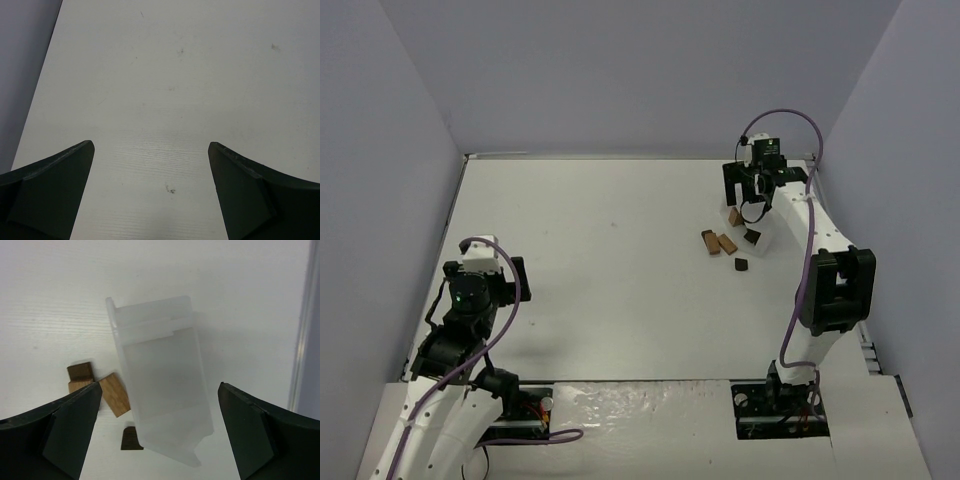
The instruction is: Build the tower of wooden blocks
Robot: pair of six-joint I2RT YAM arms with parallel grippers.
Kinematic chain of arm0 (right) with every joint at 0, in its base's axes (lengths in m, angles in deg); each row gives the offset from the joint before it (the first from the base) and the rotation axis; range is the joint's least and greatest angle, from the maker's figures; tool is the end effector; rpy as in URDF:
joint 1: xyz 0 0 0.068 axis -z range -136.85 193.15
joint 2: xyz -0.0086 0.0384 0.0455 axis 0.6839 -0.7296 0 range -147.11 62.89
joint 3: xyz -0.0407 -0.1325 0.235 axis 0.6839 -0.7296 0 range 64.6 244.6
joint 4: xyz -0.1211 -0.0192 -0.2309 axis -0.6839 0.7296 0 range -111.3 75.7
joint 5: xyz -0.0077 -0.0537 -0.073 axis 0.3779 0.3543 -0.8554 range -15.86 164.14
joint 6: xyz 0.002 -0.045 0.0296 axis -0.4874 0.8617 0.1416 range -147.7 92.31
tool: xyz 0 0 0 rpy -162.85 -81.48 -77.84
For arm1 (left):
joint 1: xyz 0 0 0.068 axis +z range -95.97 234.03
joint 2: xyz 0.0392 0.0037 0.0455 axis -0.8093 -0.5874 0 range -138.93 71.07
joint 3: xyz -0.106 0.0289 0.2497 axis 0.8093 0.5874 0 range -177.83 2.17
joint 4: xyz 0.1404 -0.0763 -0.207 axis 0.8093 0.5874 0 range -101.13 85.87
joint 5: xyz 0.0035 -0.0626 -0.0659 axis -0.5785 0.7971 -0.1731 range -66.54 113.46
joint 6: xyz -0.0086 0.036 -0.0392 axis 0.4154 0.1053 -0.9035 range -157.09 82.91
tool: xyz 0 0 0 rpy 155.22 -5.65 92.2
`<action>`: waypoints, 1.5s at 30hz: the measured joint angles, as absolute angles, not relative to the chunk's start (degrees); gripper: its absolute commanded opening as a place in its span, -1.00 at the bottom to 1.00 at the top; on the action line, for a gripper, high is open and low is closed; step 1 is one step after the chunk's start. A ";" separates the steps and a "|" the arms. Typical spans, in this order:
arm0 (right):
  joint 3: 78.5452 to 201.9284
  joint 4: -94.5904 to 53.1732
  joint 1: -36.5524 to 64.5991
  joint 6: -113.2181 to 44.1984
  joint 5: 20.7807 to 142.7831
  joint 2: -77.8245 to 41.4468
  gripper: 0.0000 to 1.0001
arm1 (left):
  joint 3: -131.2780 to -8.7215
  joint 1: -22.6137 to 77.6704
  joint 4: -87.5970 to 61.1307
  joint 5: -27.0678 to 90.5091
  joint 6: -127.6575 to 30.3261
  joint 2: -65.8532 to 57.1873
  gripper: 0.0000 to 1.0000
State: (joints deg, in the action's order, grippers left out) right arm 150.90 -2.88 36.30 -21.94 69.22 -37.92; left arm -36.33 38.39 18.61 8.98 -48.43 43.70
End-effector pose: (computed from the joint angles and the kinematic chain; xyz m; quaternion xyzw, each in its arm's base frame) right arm 0.4110 0.0463 0.3100 -0.0760 0.8747 -0.0332 0.4775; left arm 0.1154 -0.0231 0.3065 -0.0432 0.8079 -0.0355 0.5867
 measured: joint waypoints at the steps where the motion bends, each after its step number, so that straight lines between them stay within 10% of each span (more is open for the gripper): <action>1: 150.90 -2.51 36.66 -21.92 71.00 -37.98 1.00 | -36.33 38.39 18.61 9.03 -48.44 43.70 0.94; 28: 153.22 1.02 43.12 -18.87 88.01 -46.65 0.93 | -36.35 38.32 18.56 13.48 -48.44 41.33 0.94; 45: 155.36 1.20 42.37 -17.83 85.82 -47.53 -0.90 | -36.35 38.32 18.50 14.02 -48.40 40.45 0.94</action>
